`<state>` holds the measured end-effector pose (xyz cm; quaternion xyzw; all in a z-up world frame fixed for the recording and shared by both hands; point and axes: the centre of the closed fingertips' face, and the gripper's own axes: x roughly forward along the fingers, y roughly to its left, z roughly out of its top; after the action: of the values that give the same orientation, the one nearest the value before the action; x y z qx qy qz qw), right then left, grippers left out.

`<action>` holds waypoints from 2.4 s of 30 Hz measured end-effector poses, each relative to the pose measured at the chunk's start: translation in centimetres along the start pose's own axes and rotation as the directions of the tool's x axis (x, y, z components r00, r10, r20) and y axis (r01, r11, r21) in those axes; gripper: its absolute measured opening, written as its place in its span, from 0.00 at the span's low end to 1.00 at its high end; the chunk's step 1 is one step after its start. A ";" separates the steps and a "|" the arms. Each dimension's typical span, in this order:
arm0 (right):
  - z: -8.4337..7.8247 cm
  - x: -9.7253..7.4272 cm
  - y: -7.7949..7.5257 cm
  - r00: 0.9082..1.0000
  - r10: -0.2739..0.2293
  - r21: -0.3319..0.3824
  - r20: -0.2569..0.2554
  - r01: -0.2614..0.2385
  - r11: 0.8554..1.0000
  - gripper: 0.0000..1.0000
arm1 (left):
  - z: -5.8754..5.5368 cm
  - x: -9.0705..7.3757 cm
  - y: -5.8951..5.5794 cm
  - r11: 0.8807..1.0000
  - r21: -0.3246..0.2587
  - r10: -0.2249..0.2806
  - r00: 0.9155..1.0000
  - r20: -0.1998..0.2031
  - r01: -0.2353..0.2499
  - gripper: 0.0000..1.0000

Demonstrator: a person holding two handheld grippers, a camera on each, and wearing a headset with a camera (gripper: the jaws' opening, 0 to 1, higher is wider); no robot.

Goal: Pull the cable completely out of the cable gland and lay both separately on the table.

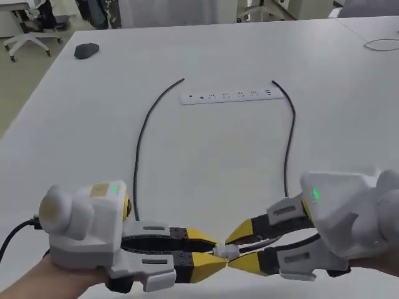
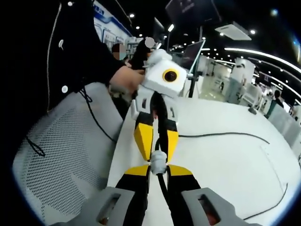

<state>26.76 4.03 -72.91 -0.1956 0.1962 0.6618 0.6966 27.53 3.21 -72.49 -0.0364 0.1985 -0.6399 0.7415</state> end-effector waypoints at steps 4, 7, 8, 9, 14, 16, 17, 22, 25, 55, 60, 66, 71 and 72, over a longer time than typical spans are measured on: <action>0.9 -0.5 -0.5 0.998 0.021 0.110 0.063 -0.028 0.994 0.12 | -0.5 -0.2 -0.4 0.997 0.073 -0.017 0.999 -0.037 0.019 0.16; 0.3 -0.5 -0.7 0.997 0.049 0.180 0.054 -0.059 0.982 0.15 | -0.2 -0.2 -0.3 0.994 0.105 -0.009 1.000 -0.027 0.012 0.15; 0.3 -0.5 -0.6 0.997 0.059 0.201 0.058 -0.070 0.977 0.13 | -0.1 -0.3 -0.3 0.993 0.114 -0.007 1.000 -0.026 0.010 0.15; 0.2 -0.5 -0.3 0.995 0.084 0.225 0.056 -0.095 0.970 0.12 | 0.0 -0.3 -0.3 0.992 0.126 -0.005 1.000 -0.024 0.008 0.15; 0.0 0.0 -0.1 0.992 0.110 0.267 0.059 -0.121 0.956 0.10 | 0.6 -0.3 -0.6 0.985 0.170 -0.016 1.000 -0.006 0.017 0.15; 0.3 0.0 0.3 0.989 0.125 0.281 0.073 -0.141 0.949 0.09 | 0.6 -0.3 -0.8 0.984 0.174 -0.025 1.000 -0.014 0.027 0.15; 0.3 0.0 0.3 0.990 0.124 0.289 0.072 -0.140 0.947 0.09 | 0.6 -0.4 -0.8 0.981 0.191 -0.026 0.999 -0.019 0.029 0.15; 0.6 -0.1 0.2 0.986 0.136 0.323 0.096 -0.160 0.933 0.08 | 0.6 -0.5 -0.8 0.980 0.194 -0.030 0.999 -0.017 0.032 0.15; 0.6 0.0 0.4 0.988 0.126 0.283 0.094 -0.148 0.948 0.08 | 0.6 -0.6 -0.7 0.982 0.189 -0.026 0.999 -0.017 0.029 0.15; 1.6 -0.4 0.0 0.997 -0.044 -0.248 0.059 0.057 0.967 0.07 | 1.2 -0.9 0.1 0.969 -0.246 -0.011 1.000 0.017 0.015 0.15; 1.9 -1.0 0.0 0.998 -0.007 0.032 0.065 0.005 0.999 0.09 | 2.0 -1.2 -0.4 1.000 -0.019 -0.013 0.999 0.038 0.014 0.15; 2.8 -1.8 0.1 0.981 0.084 0.342 0.176 -0.141 0.929 0.22 | 2.3 -1.5 -0.8 0.992 0.122 -0.001 1.000 0.011 -0.001 0.15; 3.1 -1.6 -0.1 0.972 0.099 0.410 0.211 -0.180 0.894 0.19 | 2.3 -1.4 -1.2 0.980 0.197 -0.012 1.000 0.003 0.011 0.15; 3.1 -1.5 -0.2 0.973 0.096 0.407 0.208 -0.176 0.896 0.20 | 2.4 -1.4 -1.5 0.979 0.202 -0.023 1.000 0.009 0.021 0.15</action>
<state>26.93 4.40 -69.48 0.0356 0.2835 0.6658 0.6892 26.86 3.86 -69.44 0.0334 0.1278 -0.6647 0.7353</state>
